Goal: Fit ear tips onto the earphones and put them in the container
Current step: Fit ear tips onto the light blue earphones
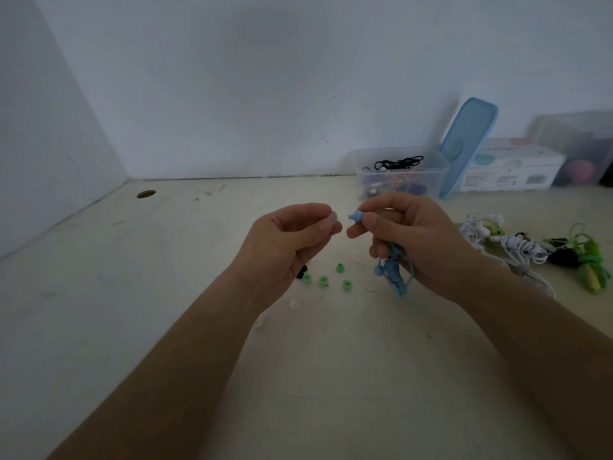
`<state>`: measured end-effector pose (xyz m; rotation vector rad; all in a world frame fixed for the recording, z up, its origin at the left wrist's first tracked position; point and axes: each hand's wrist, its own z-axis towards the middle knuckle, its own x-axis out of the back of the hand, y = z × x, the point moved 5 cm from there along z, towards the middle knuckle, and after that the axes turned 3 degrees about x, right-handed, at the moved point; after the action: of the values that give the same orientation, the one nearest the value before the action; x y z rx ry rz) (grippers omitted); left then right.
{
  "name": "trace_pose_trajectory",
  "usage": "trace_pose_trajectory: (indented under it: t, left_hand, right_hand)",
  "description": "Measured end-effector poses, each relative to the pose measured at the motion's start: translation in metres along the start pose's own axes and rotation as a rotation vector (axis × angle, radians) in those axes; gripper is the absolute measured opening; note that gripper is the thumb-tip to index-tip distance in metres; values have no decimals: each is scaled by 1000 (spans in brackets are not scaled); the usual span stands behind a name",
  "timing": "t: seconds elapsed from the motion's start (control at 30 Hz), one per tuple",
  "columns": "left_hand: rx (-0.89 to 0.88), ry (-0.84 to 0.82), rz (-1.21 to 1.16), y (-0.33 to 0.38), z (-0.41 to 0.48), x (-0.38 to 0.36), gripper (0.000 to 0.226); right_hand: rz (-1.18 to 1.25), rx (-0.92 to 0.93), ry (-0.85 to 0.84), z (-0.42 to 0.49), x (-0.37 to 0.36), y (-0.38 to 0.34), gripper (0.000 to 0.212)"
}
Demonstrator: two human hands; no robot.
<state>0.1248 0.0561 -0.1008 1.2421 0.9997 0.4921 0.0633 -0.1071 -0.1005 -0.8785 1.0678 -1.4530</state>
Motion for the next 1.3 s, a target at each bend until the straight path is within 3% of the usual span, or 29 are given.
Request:
trace_pose_trajectory:
  t: [0.47,0.67,0.93,1.3]
  left_hand:
    - [-32,-66,68,0,-1,-7,29]
    - [-50,-72,113,1,-2,-8,31]
    - [-43,-79,105,2,-2,-6,28]
    - [-25,-105,119,0,-2,-7,27]
  right_hand:
    - [-92,86,-21,-1,-4,-4,19]
    - [-141,96,6,-1,-2,-4,7]
    - [-115,77,2,-1,-2,-6,23]
    - [-44,23,-69,-2,-4,-5,18]
